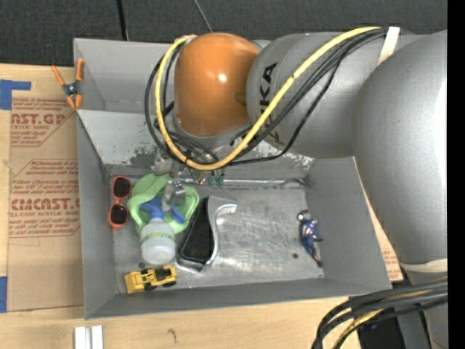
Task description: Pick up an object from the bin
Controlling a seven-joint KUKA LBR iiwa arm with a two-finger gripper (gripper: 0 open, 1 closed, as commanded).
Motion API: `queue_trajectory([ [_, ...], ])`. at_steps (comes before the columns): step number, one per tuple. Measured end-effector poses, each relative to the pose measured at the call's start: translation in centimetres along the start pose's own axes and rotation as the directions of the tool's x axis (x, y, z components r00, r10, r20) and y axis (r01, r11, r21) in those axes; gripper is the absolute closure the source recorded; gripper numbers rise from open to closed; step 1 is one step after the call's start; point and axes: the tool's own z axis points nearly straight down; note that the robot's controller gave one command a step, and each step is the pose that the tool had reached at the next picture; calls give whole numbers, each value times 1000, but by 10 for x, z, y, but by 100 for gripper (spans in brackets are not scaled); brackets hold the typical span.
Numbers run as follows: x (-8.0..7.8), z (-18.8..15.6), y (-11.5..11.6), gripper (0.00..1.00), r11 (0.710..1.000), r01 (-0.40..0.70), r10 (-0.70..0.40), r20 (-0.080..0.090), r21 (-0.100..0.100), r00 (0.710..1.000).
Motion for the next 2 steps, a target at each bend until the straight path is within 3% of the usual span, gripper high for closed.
queue_trajectory([
  [1, 22, 3, 7, 100, 1000, 22, -22, -13, 1, 1000],
  [2, 7, -41, 11, 100, 999, 33, -33, -14, 0, 999],
])
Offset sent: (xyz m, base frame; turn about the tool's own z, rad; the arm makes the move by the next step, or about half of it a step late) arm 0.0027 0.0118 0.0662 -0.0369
